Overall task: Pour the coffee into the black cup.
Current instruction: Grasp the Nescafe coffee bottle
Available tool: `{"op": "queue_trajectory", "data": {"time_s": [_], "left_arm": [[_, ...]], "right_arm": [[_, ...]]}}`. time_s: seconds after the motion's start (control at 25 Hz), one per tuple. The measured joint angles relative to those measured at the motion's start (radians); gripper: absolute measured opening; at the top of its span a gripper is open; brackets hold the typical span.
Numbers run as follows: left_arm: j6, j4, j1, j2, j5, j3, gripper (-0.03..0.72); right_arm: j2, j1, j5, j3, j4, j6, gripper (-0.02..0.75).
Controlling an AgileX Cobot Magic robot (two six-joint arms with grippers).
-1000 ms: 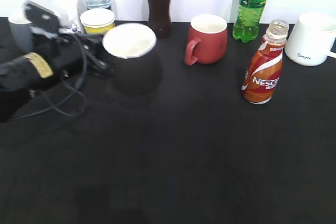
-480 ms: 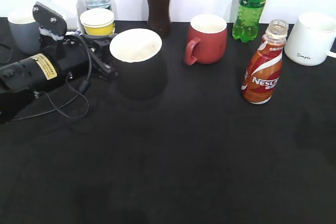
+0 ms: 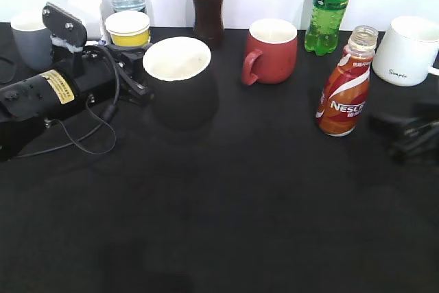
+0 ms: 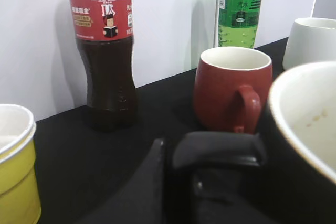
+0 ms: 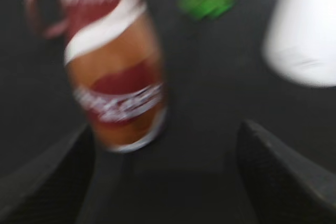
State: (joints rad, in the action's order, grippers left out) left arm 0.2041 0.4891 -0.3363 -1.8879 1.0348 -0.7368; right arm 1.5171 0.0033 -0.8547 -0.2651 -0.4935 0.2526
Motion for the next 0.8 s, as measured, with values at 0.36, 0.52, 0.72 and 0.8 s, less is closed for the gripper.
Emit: {"op": "queue_trajectory", "data": {"time_s": [0.36,0.52,0.72,0.8], "left_arm": [[0.0,-0.002,0.0,0.0,-0.001,0.0,0.045],[0.0,-0.002,0.0,0.0,-0.016,0.0,0.045],[0.0,-0.002,0.0,0.0,-0.018,0.0,0.045],[0.0,-0.002,0.0,0.0,-0.018,0.0,0.045]], "right_arm": [[0.315,0.0,-0.156,-0.145,-0.133,-0.035,0.674],[0.39,0.004,-0.219,-0.251,-0.181,-0.041,0.674],[0.452,0.083,-0.219,-0.368,-0.182,-0.042,0.666],[0.462,0.083,-0.216,-0.368,-0.176,-0.042,0.619]]}}
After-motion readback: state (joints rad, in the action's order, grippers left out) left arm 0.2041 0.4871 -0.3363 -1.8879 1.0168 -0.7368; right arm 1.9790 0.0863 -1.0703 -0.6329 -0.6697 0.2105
